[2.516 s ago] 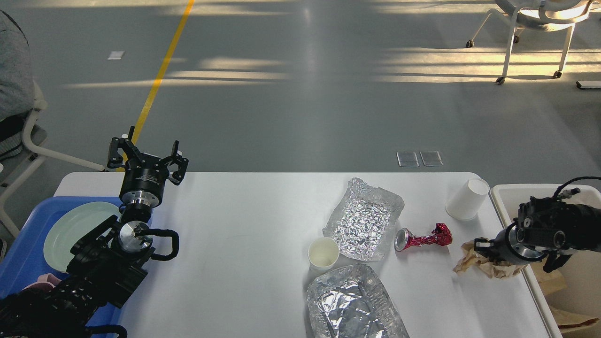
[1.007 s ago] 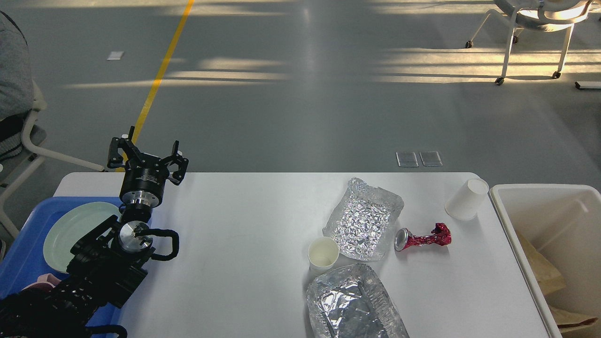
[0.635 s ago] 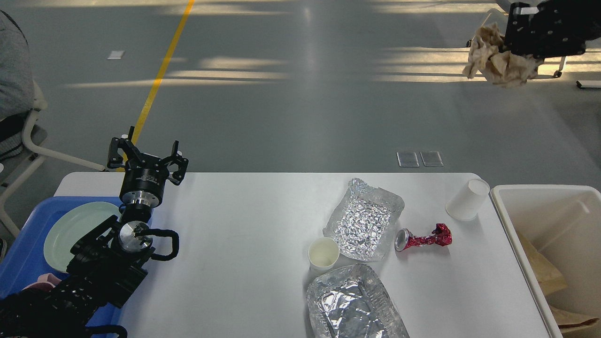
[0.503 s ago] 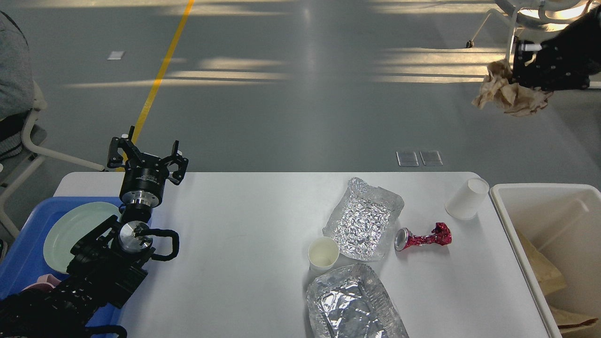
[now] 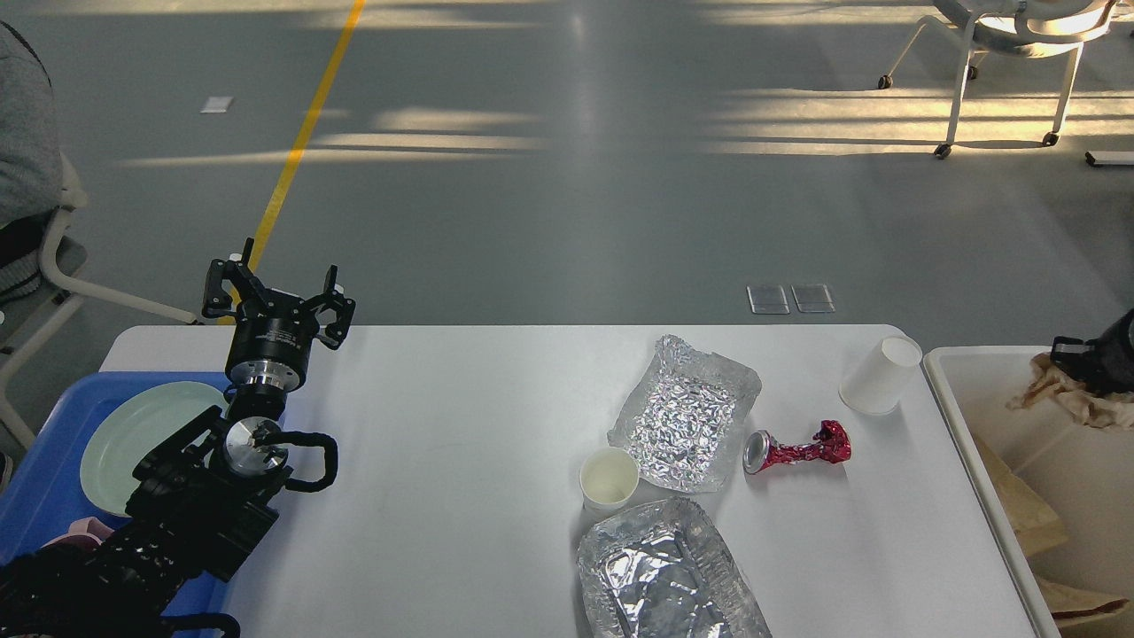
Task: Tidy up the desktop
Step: 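Drop the crumpled brown paper into the white bin, then raise the right gripper and bring it back over the table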
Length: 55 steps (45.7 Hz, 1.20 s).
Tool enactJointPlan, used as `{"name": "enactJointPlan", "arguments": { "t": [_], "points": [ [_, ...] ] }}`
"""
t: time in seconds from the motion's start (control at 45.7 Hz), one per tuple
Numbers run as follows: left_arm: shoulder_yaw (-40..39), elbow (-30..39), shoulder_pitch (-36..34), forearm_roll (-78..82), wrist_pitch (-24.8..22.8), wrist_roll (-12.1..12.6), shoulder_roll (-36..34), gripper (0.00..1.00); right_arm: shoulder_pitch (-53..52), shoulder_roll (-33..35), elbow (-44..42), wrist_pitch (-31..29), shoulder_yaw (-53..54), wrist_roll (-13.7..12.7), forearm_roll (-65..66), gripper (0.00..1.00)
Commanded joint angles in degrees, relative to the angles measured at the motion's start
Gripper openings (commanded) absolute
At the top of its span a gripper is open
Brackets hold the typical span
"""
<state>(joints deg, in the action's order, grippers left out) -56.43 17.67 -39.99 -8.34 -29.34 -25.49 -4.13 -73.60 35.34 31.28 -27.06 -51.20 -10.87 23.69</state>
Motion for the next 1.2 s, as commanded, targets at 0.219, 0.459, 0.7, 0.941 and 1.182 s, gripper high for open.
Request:
{"name": "enactJointPlan", "arguments": {
  "t": [0.219,0.459,0.7,0.941,1.182],
  "points": [
    [0.0,0.0,0.0,0.0,0.0,0.0,0.0,1.0,5.0,-1.7,-0.7,9.7,-4.0,0.0,-0.7,0.41],
    [0.0,0.0,0.0,0.0,0.0,0.0,0.0,1.0,5.0,-1.6,-0.6,9.6,-3.8,0.0,-0.8,1.0],
    [0.0,0.0,0.0,0.0,0.0,0.0,0.0,1.0,3.3,-1.9,1.0,8.9,-3.6,0.0,-0.9,1.0],
    [0.0,0.0,0.0,0.0,0.0,0.0,0.0,1.0,-11.7,-1.2,10.3,1.8,-3.5,0.0,-1.2,1.0],
    [0.0,0.0,0.0,0.0,0.0,0.0,0.0,1.0,-27.1,-1.4,17.1,-14.4,-3.5,0.0,-8.9,1.0]
  ]
}}
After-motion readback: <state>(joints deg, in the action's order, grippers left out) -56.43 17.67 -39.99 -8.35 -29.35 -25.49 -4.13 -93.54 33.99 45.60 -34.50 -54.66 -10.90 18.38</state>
